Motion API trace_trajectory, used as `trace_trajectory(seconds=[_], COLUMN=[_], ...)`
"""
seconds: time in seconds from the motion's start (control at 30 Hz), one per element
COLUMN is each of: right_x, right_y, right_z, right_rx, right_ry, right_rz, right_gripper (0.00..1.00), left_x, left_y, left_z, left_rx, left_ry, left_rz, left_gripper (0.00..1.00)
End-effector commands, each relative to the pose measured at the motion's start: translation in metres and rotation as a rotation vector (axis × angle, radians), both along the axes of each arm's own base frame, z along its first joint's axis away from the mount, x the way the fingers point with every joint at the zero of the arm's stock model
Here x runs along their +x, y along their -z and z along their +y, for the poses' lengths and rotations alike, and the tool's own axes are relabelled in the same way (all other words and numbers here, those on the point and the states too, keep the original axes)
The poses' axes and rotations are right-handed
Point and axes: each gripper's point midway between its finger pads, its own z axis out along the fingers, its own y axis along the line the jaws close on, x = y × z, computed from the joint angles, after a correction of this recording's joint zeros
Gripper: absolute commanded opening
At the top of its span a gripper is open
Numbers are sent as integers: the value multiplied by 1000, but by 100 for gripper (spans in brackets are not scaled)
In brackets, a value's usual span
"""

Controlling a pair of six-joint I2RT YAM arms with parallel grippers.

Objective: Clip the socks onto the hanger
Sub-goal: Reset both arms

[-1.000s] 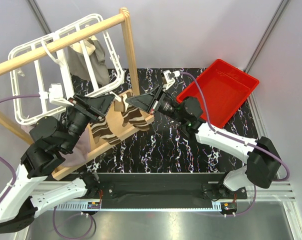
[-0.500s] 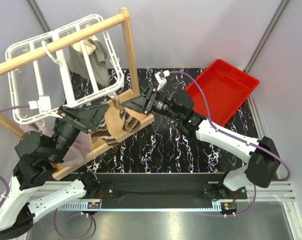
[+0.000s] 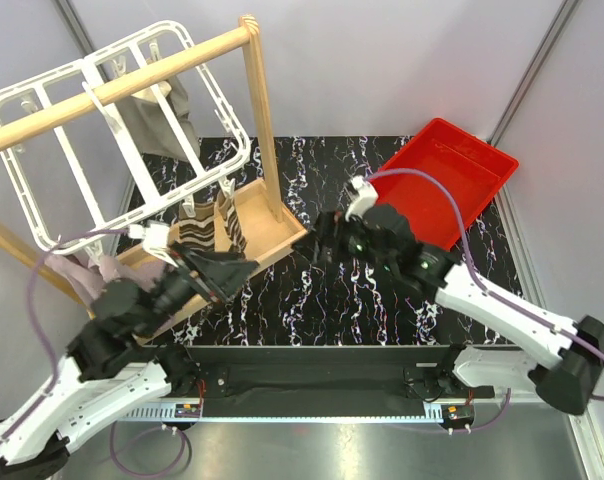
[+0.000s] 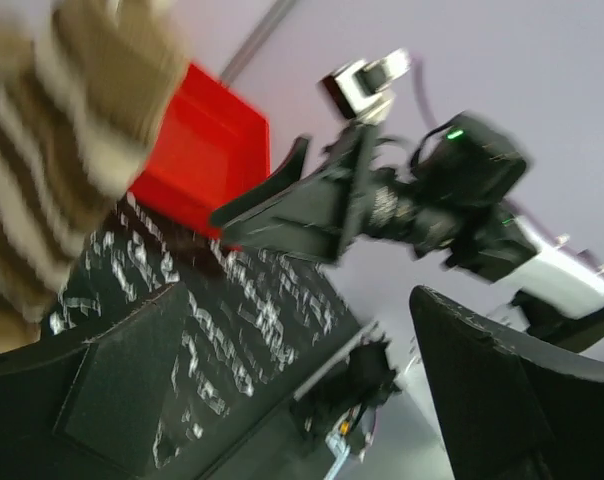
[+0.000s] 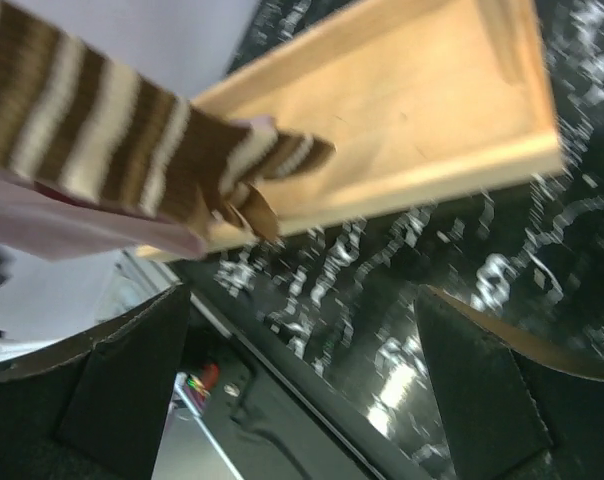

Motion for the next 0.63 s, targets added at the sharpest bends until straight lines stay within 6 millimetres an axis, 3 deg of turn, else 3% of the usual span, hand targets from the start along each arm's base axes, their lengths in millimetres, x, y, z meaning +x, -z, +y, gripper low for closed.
trace_trajectory(seconds=[0.0, 0.03, 0.07, 0.13, 0.17, 0.23, 0.27, 0.33, 0.37, 0.47, 0.6], right_x=[-10, -11, -16, -17, -19, -22, -25, -25, -28, -29, -34], right_y=[38, 45, 69, 77, 97, 99, 102, 102, 118, 121, 116], right_z=[-32, -36, -44, -54, -61, -71, -76, -82, -90, -107, -109], right_rx=[-96, -95, -122, -79, -80, -22, 31, 99, 89, 133, 166], right_ry=[59, 76, 85, 146, 171, 209, 218, 243, 268, 346, 326], right_rz=[0, 11, 40, 51, 64, 46, 22, -4, 9, 24, 4], right_gripper=[100, 100, 100, 100, 100, 100, 100, 100, 100, 100, 100], left_x=[-14, -14, -9, -13, -12, -14, -14, -17, -18, -19, -20], left_y=[25, 35, 57, 72, 89, 101, 117, 122, 127, 129, 135], left_z=[-25, -28, -35, -40, -43, -43, -45, -41, -40, -36, -35], left_rx=[-73, -79, -75, -90, -77, -82, -69, -97, -105, -132, -121], left_ry=[148, 156, 163, 196, 201, 208, 213, 217, 215, 210, 210], left_rz=[21, 37, 48, 61, 73, 77, 93, 93, 97, 85, 88], left_gripper=[99, 99, 99, 99, 99, 99, 99, 99, 99, 99, 99])
